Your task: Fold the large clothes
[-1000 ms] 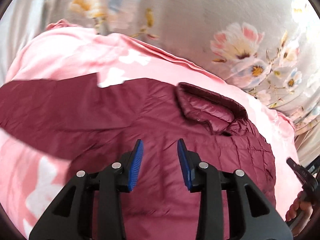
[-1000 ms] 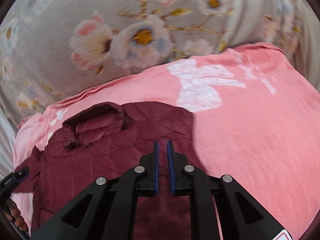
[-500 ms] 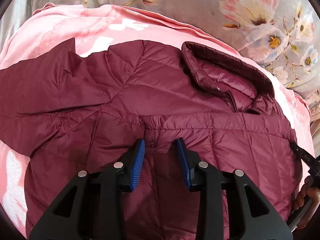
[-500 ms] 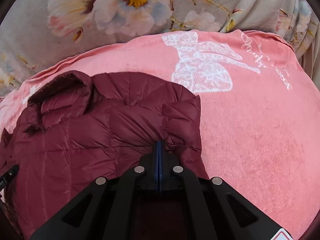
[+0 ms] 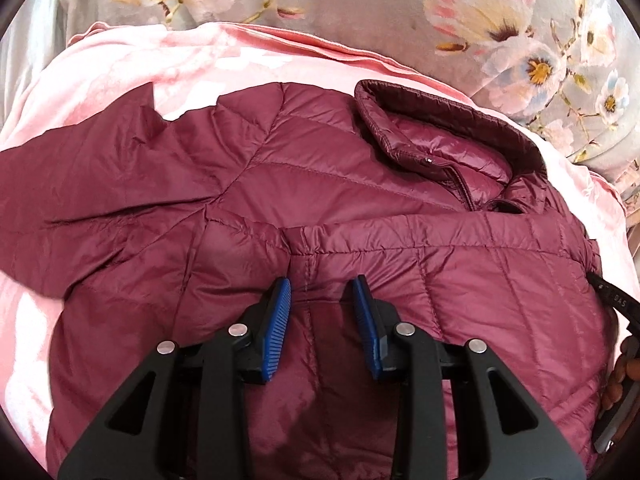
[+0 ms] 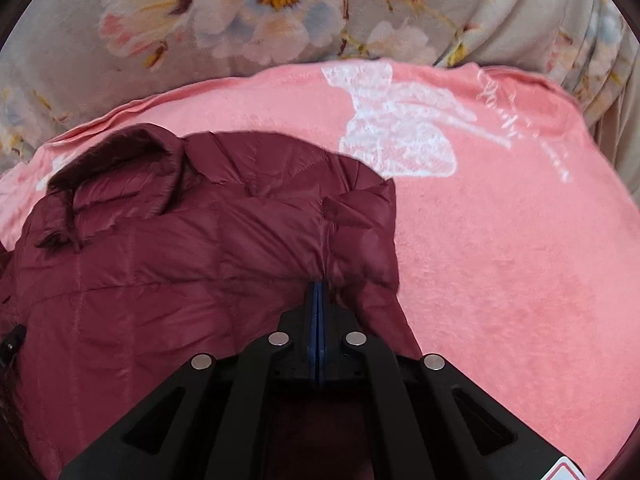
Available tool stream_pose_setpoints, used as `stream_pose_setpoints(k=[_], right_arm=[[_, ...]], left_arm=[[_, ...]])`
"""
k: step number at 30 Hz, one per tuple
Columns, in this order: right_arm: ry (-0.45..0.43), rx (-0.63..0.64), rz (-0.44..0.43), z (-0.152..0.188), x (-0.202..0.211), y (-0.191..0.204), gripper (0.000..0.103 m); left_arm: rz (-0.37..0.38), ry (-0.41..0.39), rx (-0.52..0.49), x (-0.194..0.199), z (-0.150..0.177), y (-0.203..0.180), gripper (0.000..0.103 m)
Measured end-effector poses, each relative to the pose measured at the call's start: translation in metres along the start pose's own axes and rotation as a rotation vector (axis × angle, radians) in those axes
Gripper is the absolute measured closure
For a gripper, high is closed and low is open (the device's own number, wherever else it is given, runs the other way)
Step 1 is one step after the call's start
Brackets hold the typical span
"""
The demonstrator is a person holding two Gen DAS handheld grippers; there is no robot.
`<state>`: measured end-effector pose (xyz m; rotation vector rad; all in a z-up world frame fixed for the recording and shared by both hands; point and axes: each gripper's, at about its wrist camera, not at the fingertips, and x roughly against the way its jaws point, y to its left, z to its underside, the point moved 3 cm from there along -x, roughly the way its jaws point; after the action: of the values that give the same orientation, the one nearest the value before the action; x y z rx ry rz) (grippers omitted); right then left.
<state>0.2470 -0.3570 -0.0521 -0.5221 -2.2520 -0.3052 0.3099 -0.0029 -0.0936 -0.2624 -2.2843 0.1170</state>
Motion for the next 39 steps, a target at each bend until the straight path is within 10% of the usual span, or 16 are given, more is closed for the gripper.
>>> stream_pose_setpoints(k=[5,14,20,32,37,39], right_arm=[[-0.011,0.036,-0.128,0.023,0.051,0.025,0.097],[0.089,0.06,-0.086,0.057,0.038,0.039,0.094],[0.05,0.113,-0.209,0.095,0.102,0.074,0.094],[0.086,0.221,-0.286,0.176,0.13,0.133,0.093],[0.023,0.263,-0.241,0.187,0.132,0.139,0.093],[0.02,0.272,-0.23,0.188,0.132,0.139,0.093]], left_arm=[[0.036,0.007,0.045,0.028,0.018,0.014,0.071],[0.092,-0.002,0.116,0.05,0.021,0.032,0.067],[-0.002,-0.126,0.289,0.101,0.01,0.141,0.032],[-0.216,-0.215,0.832,0.119,0.019,0.398,0.032],[-0.192,-0.209,0.918,0.105,0.015,0.429,0.051],[-0.175,-0.197,0.926,0.101,0.01,0.433,0.086]])
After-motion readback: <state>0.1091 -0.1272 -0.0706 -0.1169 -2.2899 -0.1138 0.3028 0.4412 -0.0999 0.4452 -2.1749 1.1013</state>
